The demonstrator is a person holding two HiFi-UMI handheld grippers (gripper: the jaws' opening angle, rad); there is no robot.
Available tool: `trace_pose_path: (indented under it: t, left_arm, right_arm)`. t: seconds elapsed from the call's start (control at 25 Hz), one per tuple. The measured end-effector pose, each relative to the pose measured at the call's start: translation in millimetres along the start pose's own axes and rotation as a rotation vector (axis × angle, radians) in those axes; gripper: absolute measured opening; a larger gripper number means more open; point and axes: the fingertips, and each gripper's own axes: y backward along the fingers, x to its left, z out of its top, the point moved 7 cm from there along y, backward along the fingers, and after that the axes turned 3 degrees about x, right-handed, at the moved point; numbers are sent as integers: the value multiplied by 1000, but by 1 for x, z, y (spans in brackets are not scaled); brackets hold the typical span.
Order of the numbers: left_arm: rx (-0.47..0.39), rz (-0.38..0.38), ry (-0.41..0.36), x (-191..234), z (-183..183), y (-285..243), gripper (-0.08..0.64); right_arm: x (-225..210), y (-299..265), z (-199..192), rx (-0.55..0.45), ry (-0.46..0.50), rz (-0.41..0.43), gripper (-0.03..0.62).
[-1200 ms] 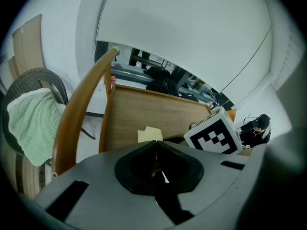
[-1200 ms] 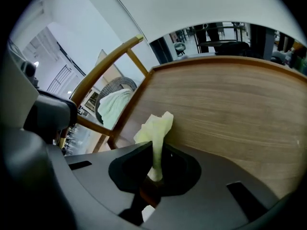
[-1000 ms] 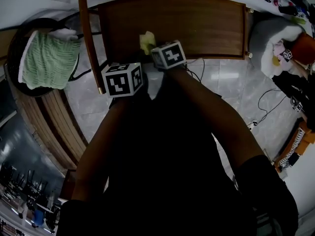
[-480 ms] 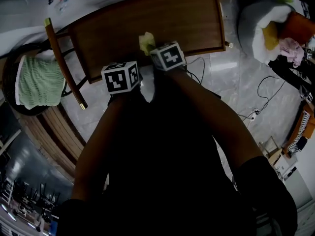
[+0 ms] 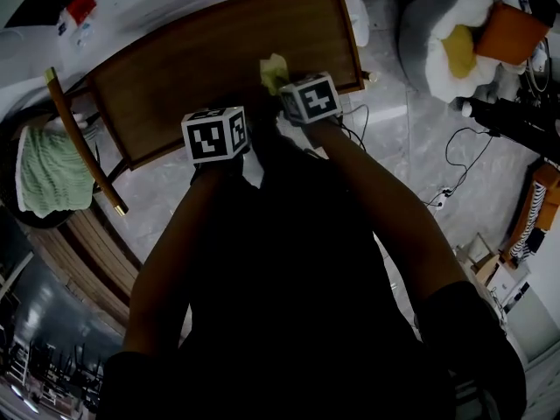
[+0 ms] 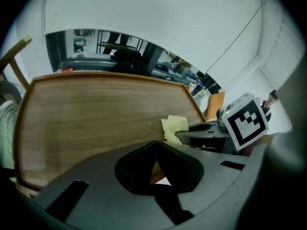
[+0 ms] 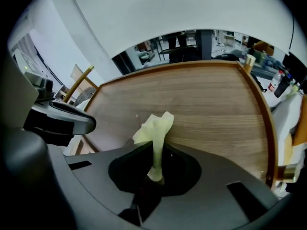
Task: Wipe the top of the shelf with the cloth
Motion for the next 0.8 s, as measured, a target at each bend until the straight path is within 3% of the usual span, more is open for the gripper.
trace_pose_path:
  t: [0.32,0.8]
  left_arm:
    - [-16,-10,-27,-29,10,-7,11]
    - [-42,16,-37,-37,17,-4,11]
  right_arm:
    - [-62,25,-8,1,-35,-50,41]
    - [-102,43,-7,28,30,-141,41]
